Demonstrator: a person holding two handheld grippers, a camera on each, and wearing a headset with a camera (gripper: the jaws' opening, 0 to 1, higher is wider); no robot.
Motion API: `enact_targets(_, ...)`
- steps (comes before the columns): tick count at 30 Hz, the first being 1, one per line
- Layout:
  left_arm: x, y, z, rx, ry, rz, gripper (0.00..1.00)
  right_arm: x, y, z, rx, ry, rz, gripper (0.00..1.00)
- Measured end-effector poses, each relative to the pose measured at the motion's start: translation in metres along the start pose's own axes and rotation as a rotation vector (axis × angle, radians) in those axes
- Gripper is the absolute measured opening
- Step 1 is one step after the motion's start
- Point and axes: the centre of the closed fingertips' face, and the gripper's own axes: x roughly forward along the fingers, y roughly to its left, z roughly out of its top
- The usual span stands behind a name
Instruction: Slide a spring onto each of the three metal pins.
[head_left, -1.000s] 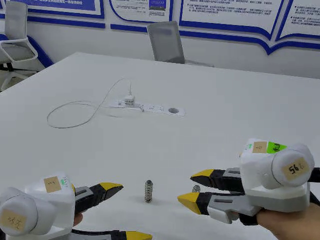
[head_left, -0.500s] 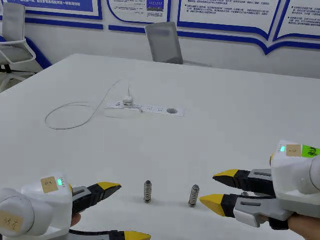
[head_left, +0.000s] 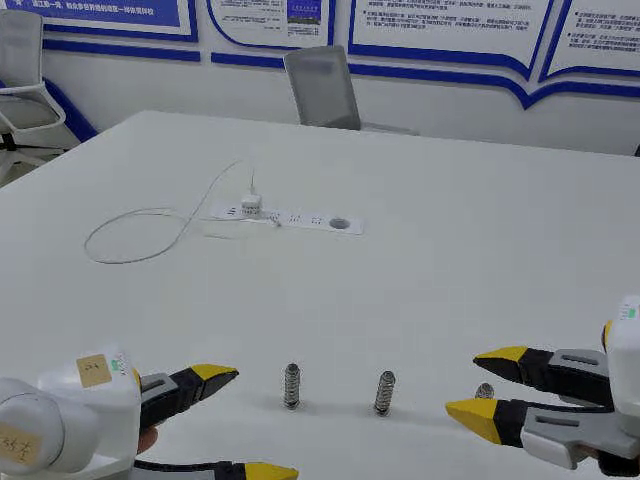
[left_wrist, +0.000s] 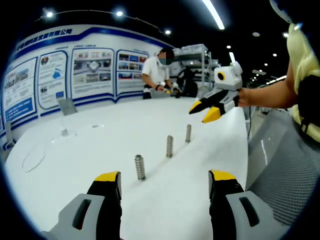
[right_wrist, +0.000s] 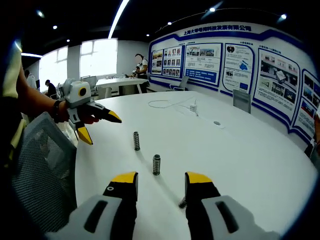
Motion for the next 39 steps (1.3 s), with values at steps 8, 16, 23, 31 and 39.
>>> enact_targets(8, 0.001, -0.002, -0.001, -0.005, 0.0, -0.006, 0.73, -0.016, -0.011, -0.018, 0.018, 0.0, -0.022, 0.42)
enact_targets(16, 0.002, -0.004, -0.005, -0.009, 0.005, -0.008, 0.74, -0.025, -0.015, -0.04, 0.035, 0.005, -0.032, 0.47)
enact_targets(23, 0.002, -0.003, -0.008, -0.014, 0.01, -0.008, 0.74, -0.028, -0.015, -0.053, 0.043, -0.001, -0.026, 0.53)
enact_targets(31, 0.003, -0.003, -0.013, -0.023, 0.014, -0.01, 0.75, -0.025, -0.012, -0.063, 0.048, 0.002, -0.012, 0.59)
enact_targets(39, 0.003, -0.002, -0.016, -0.029, 0.02, -0.01, 0.75, -0.023, -0.011, -0.066, 0.062, -0.002, -0.003, 0.64)
